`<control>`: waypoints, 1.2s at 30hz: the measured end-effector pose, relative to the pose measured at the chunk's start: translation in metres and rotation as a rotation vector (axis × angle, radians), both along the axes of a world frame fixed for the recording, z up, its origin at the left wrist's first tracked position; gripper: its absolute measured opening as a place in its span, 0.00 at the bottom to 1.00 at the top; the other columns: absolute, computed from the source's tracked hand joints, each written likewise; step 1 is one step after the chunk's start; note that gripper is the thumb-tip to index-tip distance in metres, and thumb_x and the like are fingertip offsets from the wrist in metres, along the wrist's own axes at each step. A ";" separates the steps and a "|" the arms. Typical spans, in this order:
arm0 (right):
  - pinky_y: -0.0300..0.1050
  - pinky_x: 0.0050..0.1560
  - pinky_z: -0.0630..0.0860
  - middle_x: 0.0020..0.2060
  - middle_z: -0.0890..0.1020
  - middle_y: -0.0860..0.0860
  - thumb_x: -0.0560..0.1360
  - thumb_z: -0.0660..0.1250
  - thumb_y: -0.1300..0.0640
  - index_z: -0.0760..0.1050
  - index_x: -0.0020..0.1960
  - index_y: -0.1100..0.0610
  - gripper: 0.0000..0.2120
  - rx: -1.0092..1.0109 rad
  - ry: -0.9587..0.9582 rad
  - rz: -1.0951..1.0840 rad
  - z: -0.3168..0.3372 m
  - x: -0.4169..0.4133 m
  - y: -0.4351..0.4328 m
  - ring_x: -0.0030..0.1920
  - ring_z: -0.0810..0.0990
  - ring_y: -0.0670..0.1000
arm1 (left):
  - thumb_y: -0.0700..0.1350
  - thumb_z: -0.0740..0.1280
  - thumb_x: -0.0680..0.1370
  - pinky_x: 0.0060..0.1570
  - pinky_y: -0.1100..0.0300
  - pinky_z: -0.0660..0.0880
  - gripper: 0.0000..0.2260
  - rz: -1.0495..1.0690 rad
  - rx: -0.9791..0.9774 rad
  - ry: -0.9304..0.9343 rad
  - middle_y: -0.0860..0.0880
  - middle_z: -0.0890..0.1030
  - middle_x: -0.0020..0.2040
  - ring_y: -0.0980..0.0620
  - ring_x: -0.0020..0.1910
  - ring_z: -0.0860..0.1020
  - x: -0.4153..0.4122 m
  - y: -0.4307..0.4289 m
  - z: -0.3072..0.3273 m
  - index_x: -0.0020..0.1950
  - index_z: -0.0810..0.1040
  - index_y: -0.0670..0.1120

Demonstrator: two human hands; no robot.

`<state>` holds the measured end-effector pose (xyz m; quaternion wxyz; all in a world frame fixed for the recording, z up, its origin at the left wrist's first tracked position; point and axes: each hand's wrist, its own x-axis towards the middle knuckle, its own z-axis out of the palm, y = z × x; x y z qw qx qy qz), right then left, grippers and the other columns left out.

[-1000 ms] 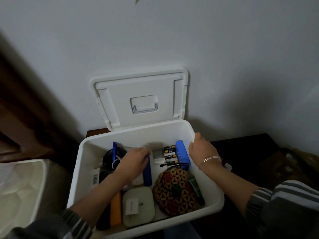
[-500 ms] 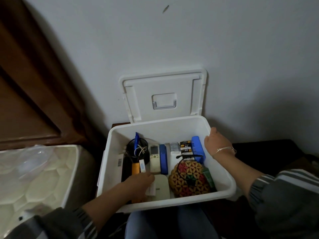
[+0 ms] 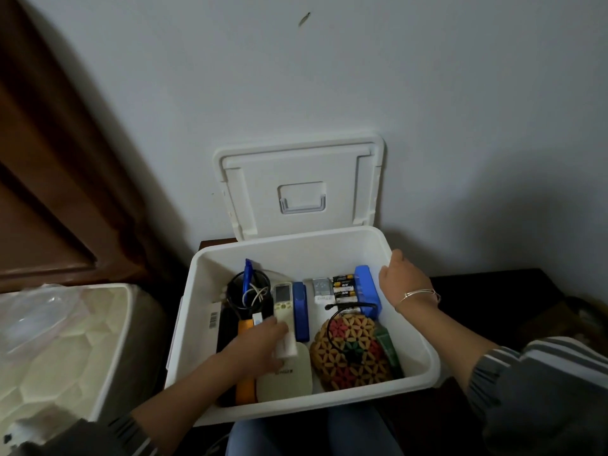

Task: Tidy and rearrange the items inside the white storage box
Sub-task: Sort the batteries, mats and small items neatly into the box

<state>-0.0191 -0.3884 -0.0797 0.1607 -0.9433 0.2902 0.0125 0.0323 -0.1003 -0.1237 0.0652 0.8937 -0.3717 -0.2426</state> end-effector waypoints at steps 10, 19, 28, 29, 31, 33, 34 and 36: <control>0.50 0.43 0.73 0.52 0.78 0.59 0.81 0.52 0.53 0.64 0.58 0.61 0.12 -0.001 -0.001 0.001 0.001 0.001 0.001 0.50 0.78 0.60 | 0.49 0.70 0.75 0.56 0.53 0.75 0.22 0.009 -0.066 -0.148 0.47 0.71 0.61 0.46 0.58 0.75 0.047 -0.098 0.030 0.67 0.71 0.46; 0.48 0.42 0.72 0.53 0.77 0.58 0.81 0.52 0.55 0.64 0.58 0.60 0.10 0.017 -0.016 -0.007 -0.005 0.003 -0.001 0.50 0.78 0.58 | 0.38 0.67 0.77 0.60 0.53 0.74 0.17 -0.046 0.296 -0.237 0.42 0.74 0.65 0.44 0.62 0.75 0.073 -0.135 -0.002 0.66 0.74 0.41; 0.47 0.40 0.69 0.53 0.77 0.57 0.81 0.52 0.55 0.64 0.59 0.59 0.10 0.011 -0.043 0.002 -0.009 0.003 -0.003 0.49 0.78 0.57 | 0.36 0.66 0.77 0.59 0.54 0.74 0.14 -0.015 0.316 -0.249 0.42 0.76 0.62 0.44 0.61 0.76 0.075 -0.153 -0.007 0.63 0.77 0.41; 0.47 0.40 0.69 0.53 0.77 0.57 0.81 0.52 0.55 0.64 0.59 0.59 0.10 0.010 -0.045 0.003 -0.009 0.003 -0.003 0.50 0.78 0.57 | 0.36 0.66 0.77 0.59 0.54 0.74 0.15 -0.008 0.317 -0.252 0.42 0.76 0.63 0.44 0.62 0.76 0.075 -0.154 -0.007 0.63 0.77 0.41; 0.46 0.40 0.69 0.54 0.77 0.57 0.81 0.52 0.54 0.64 0.59 0.59 0.11 0.014 -0.051 0.004 -0.010 0.003 -0.003 0.50 0.77 0.57 | 0.36 0.66 0.77 0.60 0.53 0.74 0.15 -0.008 0.317 -0.263 0.42 0.76 0.63 0.44 0.62 0.76 0.076 -0.154 -0.009 0.64 0.76 0.41; 0.46 0.40 0.68 0.54 0.77 0.57 0.81 0.52 0.54 0.64 0.59 0.59 0.11 0.021 -0.055 0.000 -0.010 0.003 -0.003 0.50 0.77 0.57 | 0.36 0.65 0.78 0.60 0.53 0.74 0.15 -0.021 0.317 -0.272 0.42 0.75 0.63 0.44 0.62 0.75 0.075 -0.156 -0.011 0.64 0.76 0.41; 0.46 0.40 0.68 0.54 0.77 0.57 0.81 0.52 0.54 0.64 0.59 0.59 0.11 0.022 -0.054 0.000 -0.010 0.003 -0.003 0.50 0.77 0.57 | 0.36 0.65 0.78 0.59 0.53 0.74 0.15 -0.028 0.317 -0.271 0.42 0.75 0.63 0.44 0.63 0.75 0.074 -0.157 -0.012 0.64 0.76 0.41; 0.47 0.41 0.69 0.54 0.77 0.57 0.81 0.52 0.54 0.64 0.60 0.59 0.11 0.027 -0.050 0.000 -0.009 0.003 -0.003 0.50 0.77 0.57 | 0.36 0.66 0.78 0.59 0.53 0.74 0.15 -0.033 0.314 -0.259 0.42 0.75 0.64 0.44 0.63 0.75 0.075 -0.158 -0.014 0.64 0.76 0.41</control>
